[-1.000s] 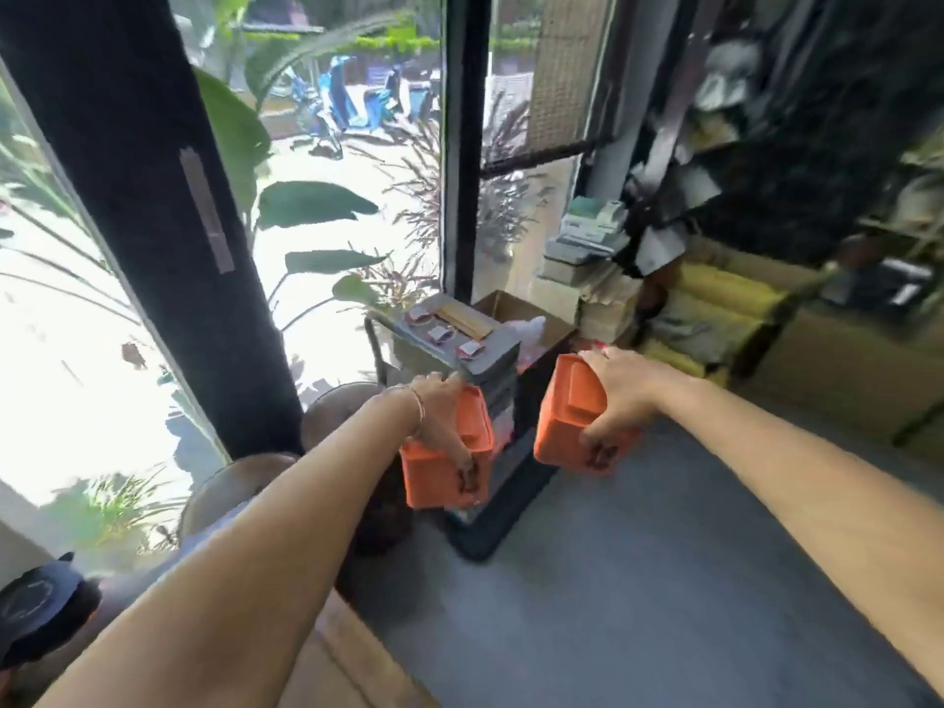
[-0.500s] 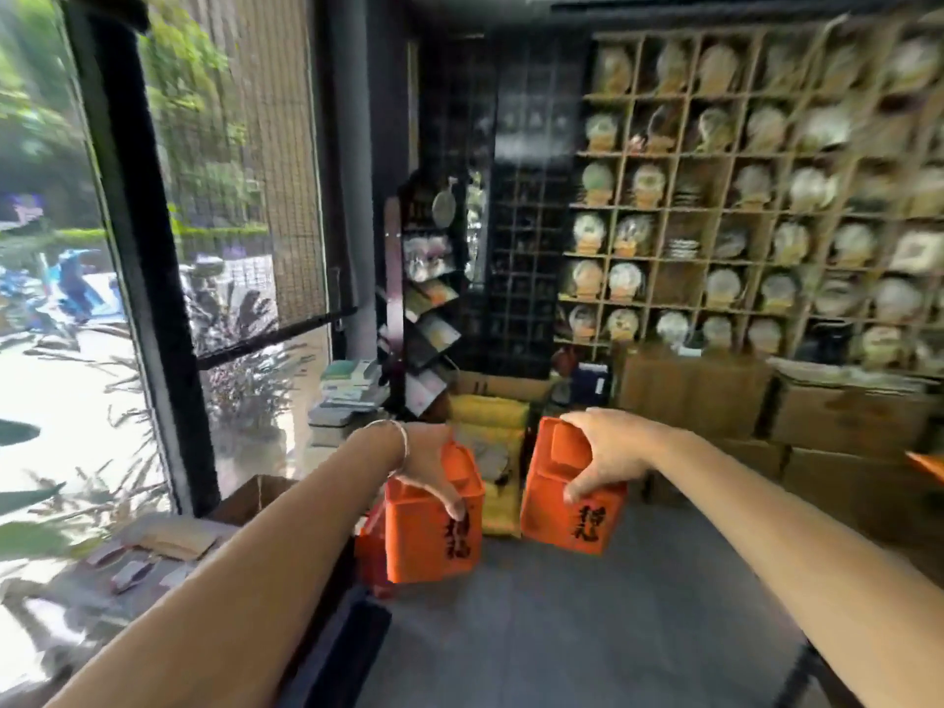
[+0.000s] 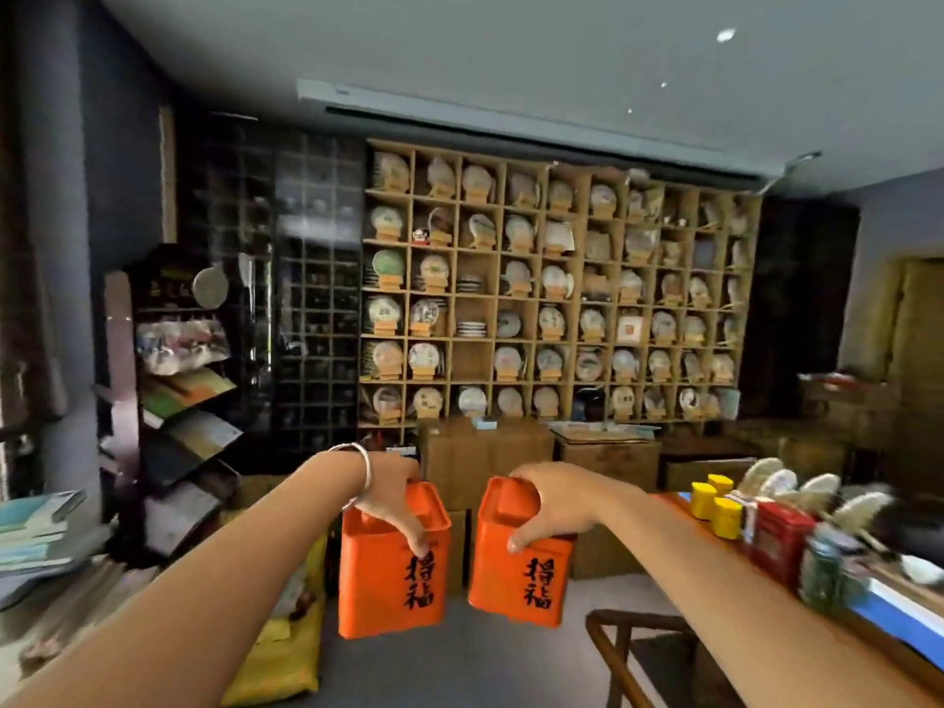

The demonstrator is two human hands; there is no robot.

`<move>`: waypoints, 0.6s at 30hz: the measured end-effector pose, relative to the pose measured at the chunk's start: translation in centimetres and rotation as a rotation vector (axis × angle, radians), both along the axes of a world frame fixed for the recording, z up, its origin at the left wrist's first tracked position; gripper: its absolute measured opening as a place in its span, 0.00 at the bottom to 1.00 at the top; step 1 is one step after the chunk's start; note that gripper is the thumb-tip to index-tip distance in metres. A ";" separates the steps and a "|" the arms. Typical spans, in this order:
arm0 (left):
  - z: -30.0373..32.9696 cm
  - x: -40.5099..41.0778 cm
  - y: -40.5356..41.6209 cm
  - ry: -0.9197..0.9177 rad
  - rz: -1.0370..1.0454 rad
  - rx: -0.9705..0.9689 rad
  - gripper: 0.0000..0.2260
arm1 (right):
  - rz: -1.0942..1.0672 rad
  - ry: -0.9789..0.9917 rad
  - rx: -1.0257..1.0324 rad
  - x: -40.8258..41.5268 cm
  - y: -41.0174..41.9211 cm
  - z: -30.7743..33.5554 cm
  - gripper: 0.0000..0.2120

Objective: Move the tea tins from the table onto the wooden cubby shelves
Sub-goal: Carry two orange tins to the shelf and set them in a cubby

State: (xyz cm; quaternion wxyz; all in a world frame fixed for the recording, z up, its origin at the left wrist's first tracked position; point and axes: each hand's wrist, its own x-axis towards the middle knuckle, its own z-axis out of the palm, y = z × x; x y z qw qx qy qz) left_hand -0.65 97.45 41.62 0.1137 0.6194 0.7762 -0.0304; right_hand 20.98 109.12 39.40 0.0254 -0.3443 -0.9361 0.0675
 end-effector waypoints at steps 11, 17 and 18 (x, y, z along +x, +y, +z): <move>2.5 -3.5 22.7 0.037 -0.136 -0.028 0.38 | -0.130 -0.007 0.012 -2.4 20.8 2.0 0.45; 4.8 -8.2 36.8 0.069 -0.163 0.005 0.39 | -0.158 0.076 -0.034 -5.8 33.6 5.8 0.39; 5.1 -8.8 38.8 0.083 -0.176 0.016 0.39 | -0.160 0.086 -0.036 -6.2 35.5 6.1 0.38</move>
